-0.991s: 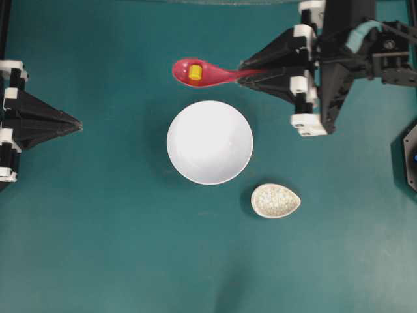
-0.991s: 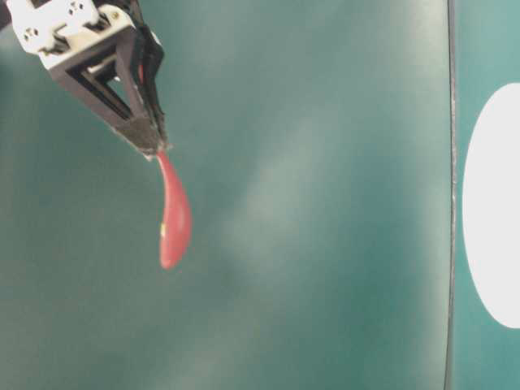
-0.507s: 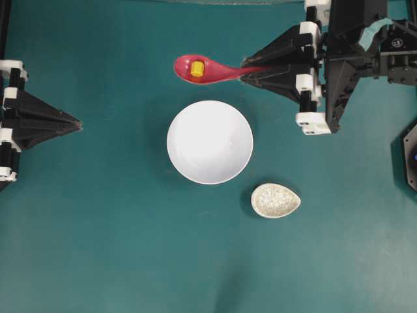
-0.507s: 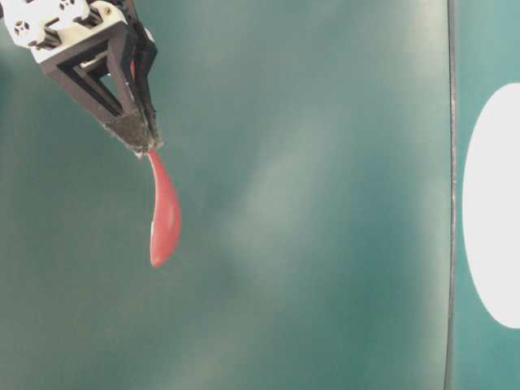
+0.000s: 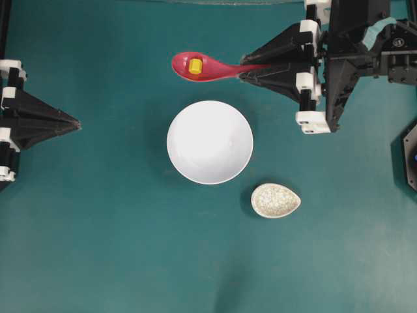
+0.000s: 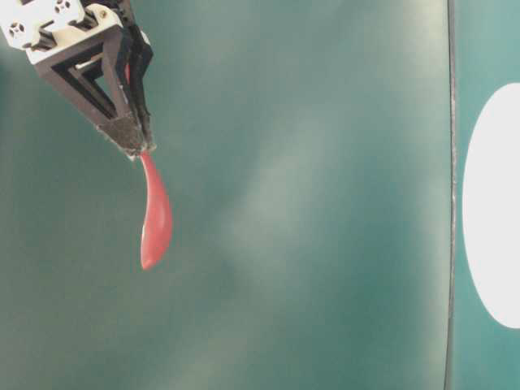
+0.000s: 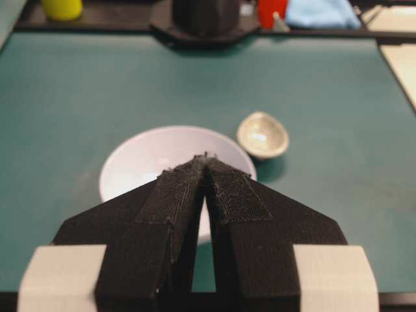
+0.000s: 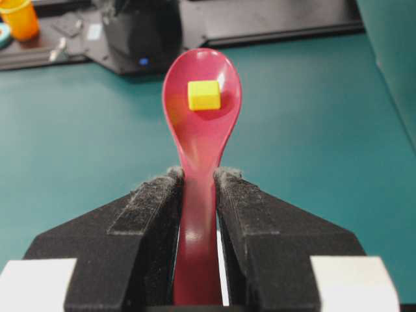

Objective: Scoop the yellow hexagonal prism block from the bowl with a spoon using the right arm.
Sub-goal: 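Hold the spoon level above the table with the block on it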

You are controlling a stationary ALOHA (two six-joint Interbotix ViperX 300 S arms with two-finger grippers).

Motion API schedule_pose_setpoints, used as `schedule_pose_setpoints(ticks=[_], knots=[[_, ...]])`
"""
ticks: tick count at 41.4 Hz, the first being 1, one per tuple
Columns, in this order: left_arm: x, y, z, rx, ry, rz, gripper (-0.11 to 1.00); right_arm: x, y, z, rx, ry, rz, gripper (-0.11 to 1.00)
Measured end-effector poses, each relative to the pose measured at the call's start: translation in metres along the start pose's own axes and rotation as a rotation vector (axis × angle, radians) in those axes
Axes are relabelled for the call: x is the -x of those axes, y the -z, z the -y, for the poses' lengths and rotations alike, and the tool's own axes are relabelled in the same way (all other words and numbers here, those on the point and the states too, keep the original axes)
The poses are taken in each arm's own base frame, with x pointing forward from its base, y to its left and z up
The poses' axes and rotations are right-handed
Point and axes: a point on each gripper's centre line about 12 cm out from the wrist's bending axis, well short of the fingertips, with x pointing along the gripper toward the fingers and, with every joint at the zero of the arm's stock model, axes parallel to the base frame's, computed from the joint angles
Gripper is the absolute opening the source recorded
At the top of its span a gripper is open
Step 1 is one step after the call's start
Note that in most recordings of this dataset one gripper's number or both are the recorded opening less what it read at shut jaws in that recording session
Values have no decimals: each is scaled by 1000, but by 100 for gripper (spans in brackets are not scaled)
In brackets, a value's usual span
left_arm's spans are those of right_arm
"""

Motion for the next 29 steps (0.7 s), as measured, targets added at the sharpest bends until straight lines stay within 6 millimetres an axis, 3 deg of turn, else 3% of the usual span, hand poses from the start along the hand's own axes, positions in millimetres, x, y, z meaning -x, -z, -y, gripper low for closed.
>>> schedule_pose_setpoints(ticks=[29], knots=[[1,-1,0,2,0,6,5,2,8,0,-8,-3,-69,24]])
